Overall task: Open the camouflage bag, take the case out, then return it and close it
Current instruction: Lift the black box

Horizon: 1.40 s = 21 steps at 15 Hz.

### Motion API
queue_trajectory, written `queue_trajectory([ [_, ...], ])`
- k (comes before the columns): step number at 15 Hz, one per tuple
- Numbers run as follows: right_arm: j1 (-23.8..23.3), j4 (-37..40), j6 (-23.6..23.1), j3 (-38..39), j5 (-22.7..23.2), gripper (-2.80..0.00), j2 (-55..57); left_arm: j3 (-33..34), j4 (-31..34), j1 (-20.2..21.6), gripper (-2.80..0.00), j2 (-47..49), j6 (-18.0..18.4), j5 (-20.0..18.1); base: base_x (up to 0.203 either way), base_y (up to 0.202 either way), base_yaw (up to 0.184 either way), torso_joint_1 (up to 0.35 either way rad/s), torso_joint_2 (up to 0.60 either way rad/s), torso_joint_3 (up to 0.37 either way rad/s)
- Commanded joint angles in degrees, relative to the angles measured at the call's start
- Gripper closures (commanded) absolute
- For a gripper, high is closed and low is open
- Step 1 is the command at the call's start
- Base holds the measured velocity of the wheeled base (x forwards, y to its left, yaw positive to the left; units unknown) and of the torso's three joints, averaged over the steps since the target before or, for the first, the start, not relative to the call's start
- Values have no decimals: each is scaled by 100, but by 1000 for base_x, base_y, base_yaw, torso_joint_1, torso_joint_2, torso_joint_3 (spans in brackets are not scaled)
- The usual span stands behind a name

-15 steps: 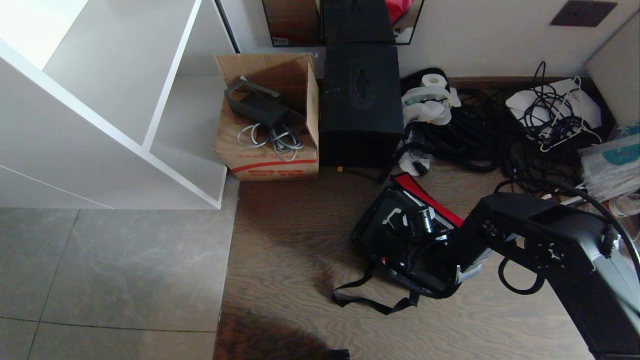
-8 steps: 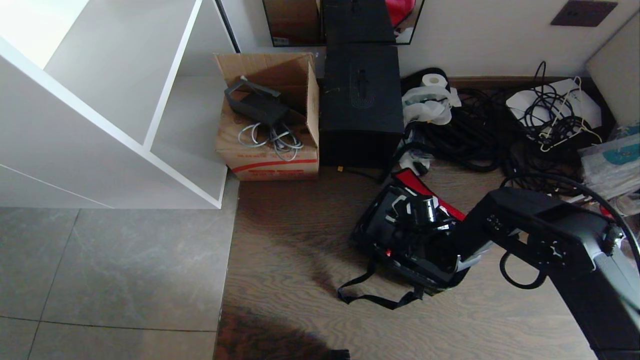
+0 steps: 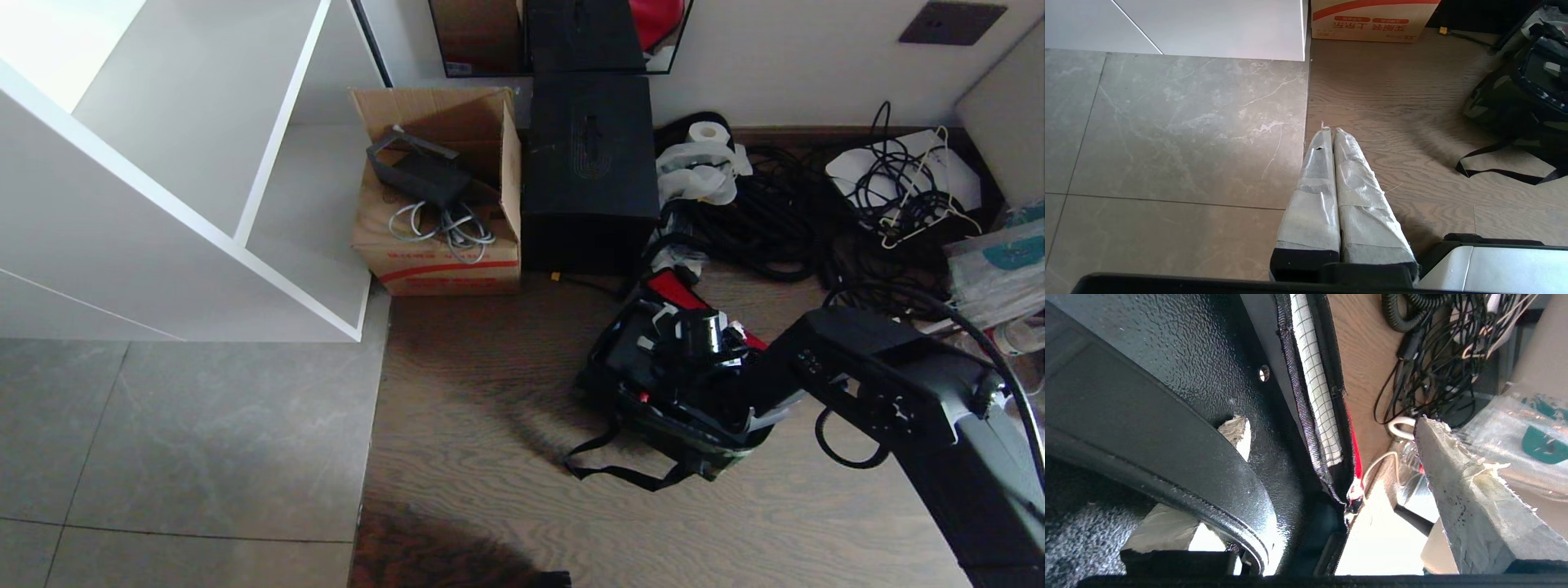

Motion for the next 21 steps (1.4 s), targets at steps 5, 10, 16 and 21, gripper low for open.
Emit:
queue_trajectory([
  [5,-7,-13,-419,14,-6,0,158,2,-1,0,0,-2,-1,0,0,0,0,0,0,0],
  [10,-6,-257,-1374,19,-14,0,10,2,-1,0,0,-2,-1,0,0,0,0,0,0,0],
  [16,136,-697,-2004,399,-467,0,-737,2,-1,0,0,-2,-1,0,0,0,0,0,0,0],
  [21,546,-803,-2099,648,-599,0,-1968,2,-1,0,0,-2,-1,0,0,0,0,0,0,0],
])
